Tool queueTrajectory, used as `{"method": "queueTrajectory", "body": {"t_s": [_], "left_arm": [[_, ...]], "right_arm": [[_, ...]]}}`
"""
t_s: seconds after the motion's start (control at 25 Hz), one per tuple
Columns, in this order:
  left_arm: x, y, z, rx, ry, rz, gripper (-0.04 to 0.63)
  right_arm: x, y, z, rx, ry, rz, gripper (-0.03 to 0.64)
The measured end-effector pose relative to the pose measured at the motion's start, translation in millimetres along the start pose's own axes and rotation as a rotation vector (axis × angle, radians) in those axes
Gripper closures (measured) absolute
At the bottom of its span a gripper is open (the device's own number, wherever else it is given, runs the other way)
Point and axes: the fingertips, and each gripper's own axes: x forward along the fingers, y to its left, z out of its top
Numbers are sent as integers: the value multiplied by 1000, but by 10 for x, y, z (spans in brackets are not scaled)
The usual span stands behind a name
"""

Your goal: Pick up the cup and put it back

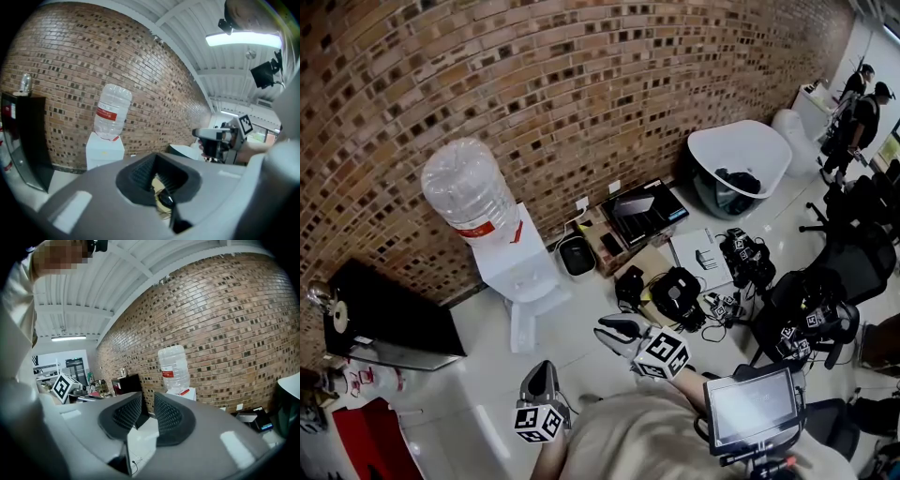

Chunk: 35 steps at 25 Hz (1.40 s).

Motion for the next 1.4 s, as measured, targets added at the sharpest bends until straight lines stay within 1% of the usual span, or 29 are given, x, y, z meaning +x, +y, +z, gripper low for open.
{"method": "queueTrajectory", "body": {"t_s": [0.36, 0.72, 0.96, 1.4], "left_arm": [[79, 41, 26, 13, 8, 11, 594], [231, 6, 127, 51, 12, 10, 594], [284, -35, 203, 69, -1, 10, 594], [203, 35, 212, 64, -13, 19, 594]], "right_arm": [[43, -113, 3, 0, -8, -2, 535], [68, -273, 48, 4, -15, -1, 535], [50, -362, 81, -12, -11, 1, 535], [54, -310, 76, -27, -6, -4, 537]]}}
